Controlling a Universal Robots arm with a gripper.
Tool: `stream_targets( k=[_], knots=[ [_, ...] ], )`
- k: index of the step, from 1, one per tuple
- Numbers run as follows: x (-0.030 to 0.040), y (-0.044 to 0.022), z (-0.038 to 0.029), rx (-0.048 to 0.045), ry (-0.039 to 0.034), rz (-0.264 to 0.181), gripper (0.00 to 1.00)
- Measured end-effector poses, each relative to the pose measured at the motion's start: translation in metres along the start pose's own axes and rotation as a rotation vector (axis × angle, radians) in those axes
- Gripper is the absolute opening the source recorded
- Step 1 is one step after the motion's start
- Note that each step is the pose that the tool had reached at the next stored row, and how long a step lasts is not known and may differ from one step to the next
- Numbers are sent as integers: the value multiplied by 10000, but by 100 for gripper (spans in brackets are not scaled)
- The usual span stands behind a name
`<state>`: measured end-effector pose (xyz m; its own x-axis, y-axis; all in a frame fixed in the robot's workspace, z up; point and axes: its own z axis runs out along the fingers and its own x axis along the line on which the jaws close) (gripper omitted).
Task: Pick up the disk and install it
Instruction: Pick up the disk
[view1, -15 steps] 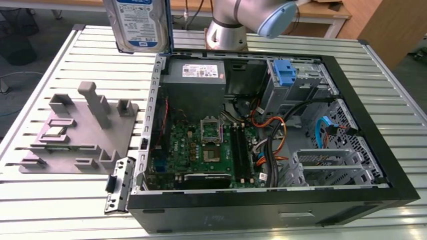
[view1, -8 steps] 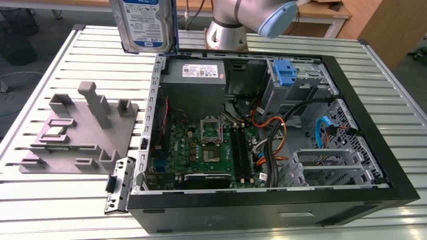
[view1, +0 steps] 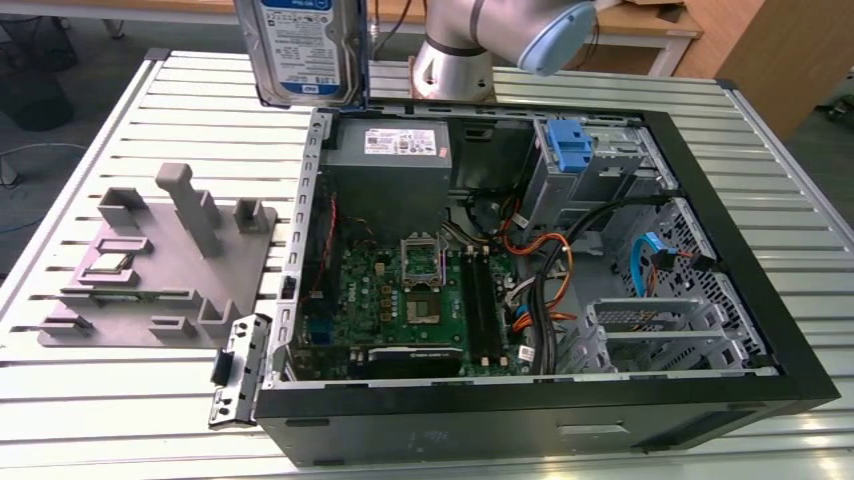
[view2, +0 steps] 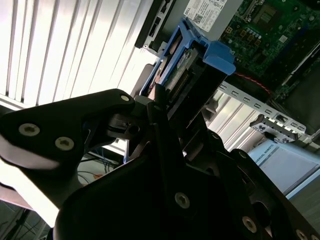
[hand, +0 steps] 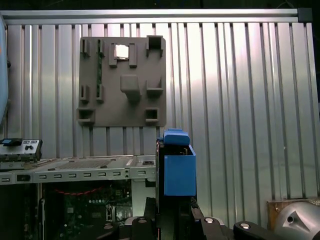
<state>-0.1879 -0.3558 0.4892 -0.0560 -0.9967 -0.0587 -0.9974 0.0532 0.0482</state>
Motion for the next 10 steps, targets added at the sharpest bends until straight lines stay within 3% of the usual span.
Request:
stream_targets(
  k=[10],
  knots=[
    [-9,-158,-7,0,1,0,35]
  ],
)
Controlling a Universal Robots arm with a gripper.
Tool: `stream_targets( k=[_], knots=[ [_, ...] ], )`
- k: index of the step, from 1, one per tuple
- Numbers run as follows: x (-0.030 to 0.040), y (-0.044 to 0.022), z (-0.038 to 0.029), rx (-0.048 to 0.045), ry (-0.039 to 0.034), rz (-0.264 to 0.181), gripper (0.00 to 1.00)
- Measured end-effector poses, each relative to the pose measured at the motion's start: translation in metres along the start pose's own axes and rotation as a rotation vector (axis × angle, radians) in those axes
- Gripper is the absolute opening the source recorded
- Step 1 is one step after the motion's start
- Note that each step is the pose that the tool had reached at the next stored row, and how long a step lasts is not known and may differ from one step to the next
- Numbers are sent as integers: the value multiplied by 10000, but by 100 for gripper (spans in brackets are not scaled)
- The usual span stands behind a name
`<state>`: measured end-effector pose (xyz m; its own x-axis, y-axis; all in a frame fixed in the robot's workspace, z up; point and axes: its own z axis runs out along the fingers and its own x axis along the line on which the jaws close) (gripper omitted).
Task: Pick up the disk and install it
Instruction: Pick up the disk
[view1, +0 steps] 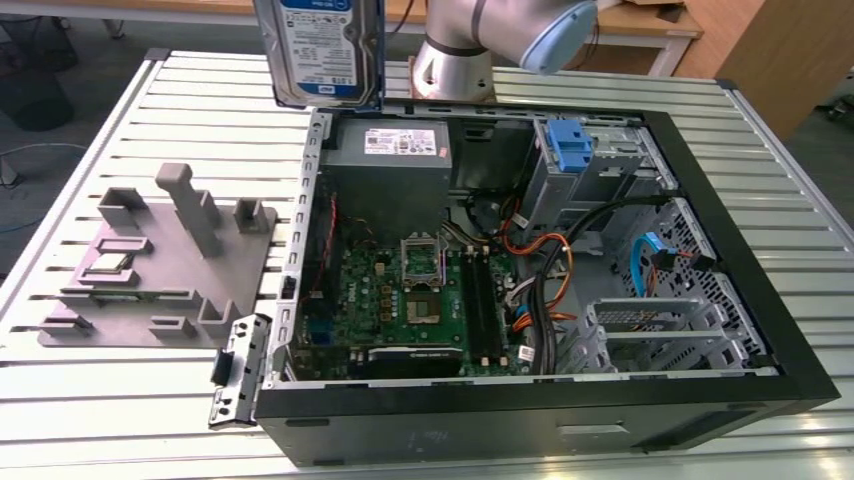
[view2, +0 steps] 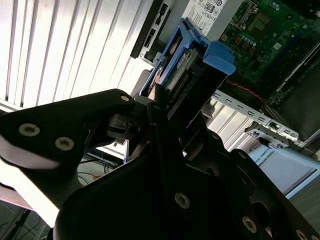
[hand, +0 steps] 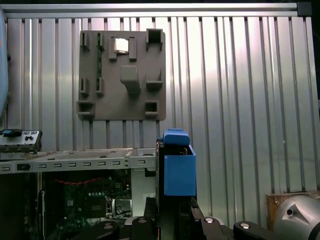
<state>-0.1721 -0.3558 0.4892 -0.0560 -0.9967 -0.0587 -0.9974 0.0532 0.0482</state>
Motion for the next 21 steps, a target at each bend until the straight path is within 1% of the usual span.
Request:
stream_targets(
  k=[6,9,11,21],
  knots=[
    [-5,-93,-4,0,0,0,35],
    [-7,-129,-6,0,0,0,35],
    [-7,-139,-6,0,0,0,35],
    [-8,-142,-6,0,-1,0,35]
  ],
)
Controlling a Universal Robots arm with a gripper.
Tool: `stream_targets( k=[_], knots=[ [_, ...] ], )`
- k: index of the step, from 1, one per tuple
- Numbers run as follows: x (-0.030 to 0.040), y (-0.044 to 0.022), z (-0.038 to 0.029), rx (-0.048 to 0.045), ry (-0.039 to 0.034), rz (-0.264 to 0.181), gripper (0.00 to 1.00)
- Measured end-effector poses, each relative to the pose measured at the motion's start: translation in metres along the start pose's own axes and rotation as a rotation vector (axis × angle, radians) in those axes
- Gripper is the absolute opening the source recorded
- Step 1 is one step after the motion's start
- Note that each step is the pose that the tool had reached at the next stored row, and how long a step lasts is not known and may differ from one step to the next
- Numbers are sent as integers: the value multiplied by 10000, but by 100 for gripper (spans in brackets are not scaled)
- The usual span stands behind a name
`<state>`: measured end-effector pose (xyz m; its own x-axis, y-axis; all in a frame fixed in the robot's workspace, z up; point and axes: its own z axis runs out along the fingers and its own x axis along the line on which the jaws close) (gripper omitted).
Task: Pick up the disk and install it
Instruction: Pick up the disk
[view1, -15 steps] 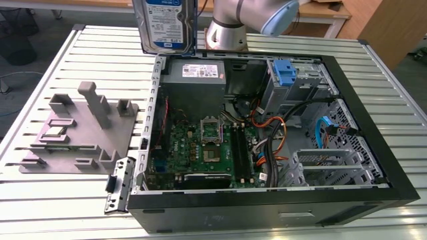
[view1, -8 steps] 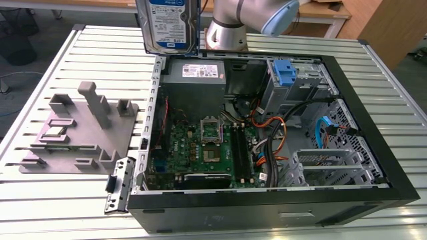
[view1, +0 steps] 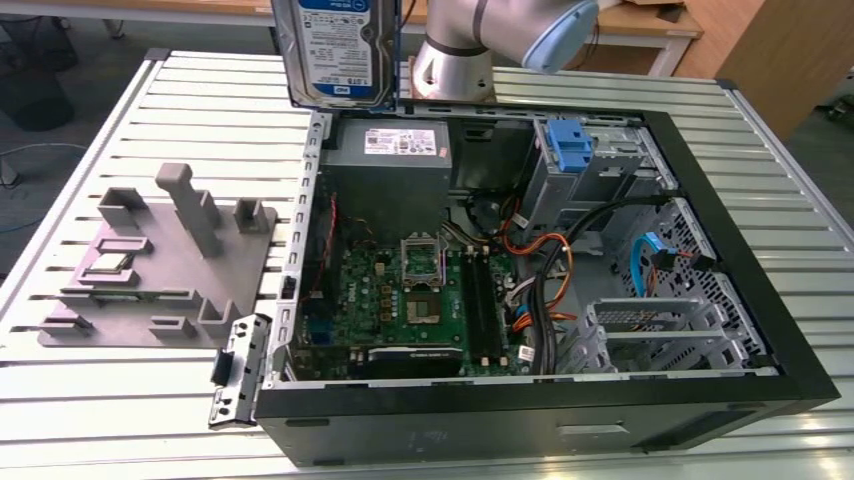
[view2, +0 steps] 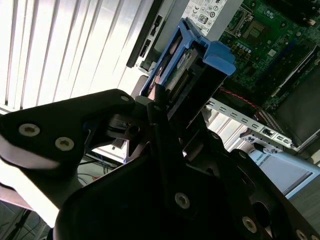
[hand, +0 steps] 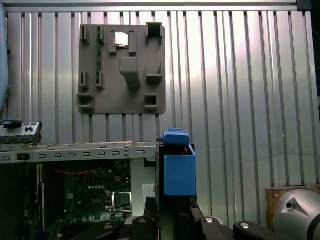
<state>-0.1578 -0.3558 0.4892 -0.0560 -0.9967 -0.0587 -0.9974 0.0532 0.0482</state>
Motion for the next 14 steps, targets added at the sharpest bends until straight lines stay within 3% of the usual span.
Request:
stream_targets(
  k=[5,14],
  knots=[
    [-2,-37,-2,0,2,-1,35],
    [-10,-168,-8,-1,0,0,35]
  ],
)
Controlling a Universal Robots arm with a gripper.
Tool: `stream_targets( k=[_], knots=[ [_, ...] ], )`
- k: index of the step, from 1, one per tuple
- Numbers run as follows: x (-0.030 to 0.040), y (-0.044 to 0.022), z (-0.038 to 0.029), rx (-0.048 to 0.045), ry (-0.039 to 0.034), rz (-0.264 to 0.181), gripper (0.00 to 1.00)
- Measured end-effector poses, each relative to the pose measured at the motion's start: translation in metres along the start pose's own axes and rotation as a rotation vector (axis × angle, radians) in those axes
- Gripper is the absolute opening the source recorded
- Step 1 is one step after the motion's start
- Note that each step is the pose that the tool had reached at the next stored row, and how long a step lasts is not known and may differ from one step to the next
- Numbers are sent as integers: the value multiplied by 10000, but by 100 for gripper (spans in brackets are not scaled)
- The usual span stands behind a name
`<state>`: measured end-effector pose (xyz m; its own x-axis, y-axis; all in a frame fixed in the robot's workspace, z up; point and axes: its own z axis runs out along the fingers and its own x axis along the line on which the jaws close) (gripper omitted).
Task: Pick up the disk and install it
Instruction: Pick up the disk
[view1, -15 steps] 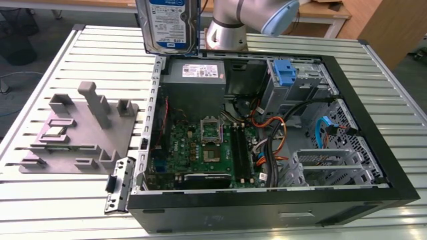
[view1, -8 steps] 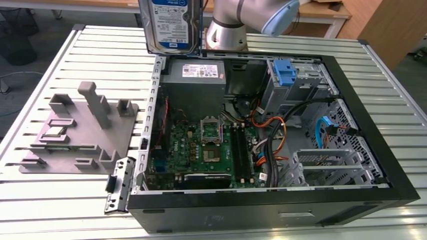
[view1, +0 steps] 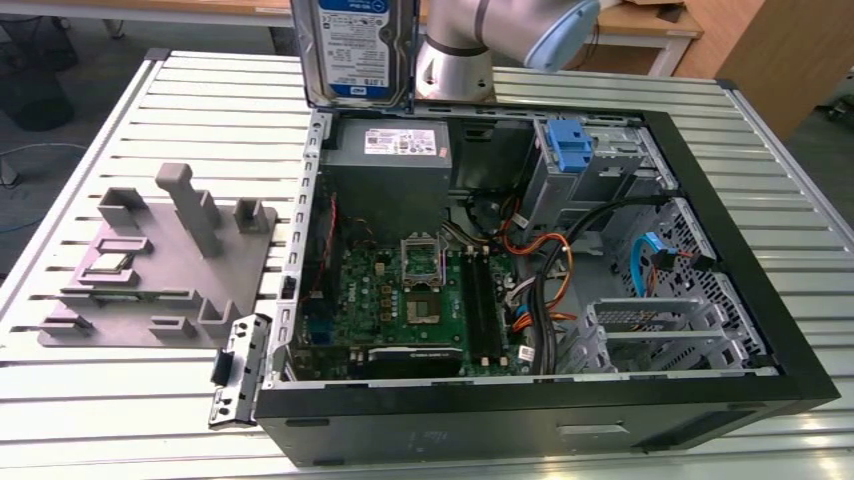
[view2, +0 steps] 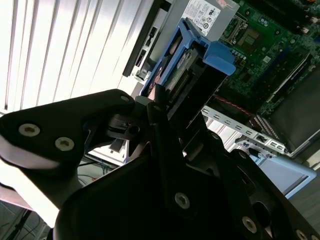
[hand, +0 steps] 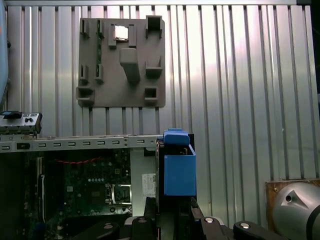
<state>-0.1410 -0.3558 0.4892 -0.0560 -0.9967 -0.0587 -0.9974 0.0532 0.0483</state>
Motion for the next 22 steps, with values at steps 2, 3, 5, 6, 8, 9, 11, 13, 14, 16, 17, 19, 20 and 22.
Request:
stream_targets(
  k=[2,3,5,6,8,9,11,13,14,16,17,19,20,22],
  knots=[
    [-2,-31,-1,1,0,0,35],
    [-2,-46,-2,1,0,0,35],
    [-4,-79,-3,1,0,0,35],
    [-5,-95,-4,1,-1,0,35],
    [-7,-126,-5,1,0,0,35],
    [-8,-142,-6,0,0,0,35],
    [-9,-172,-7,1,-1,0,35],
    [-11,-203,-9,0,0,1,35],
    [-12,-218,-9,1,0,0,35],
    [-14,-247,-10,0,0,0,35],
    [-15,-264,-11,1,0,0,35],
    [-17,-301,-12,1,0,0,35],
    [-18,-318,-13,1,0,0,35],
    [-20,-355,-14,1,-1,0,35]
  ],
)
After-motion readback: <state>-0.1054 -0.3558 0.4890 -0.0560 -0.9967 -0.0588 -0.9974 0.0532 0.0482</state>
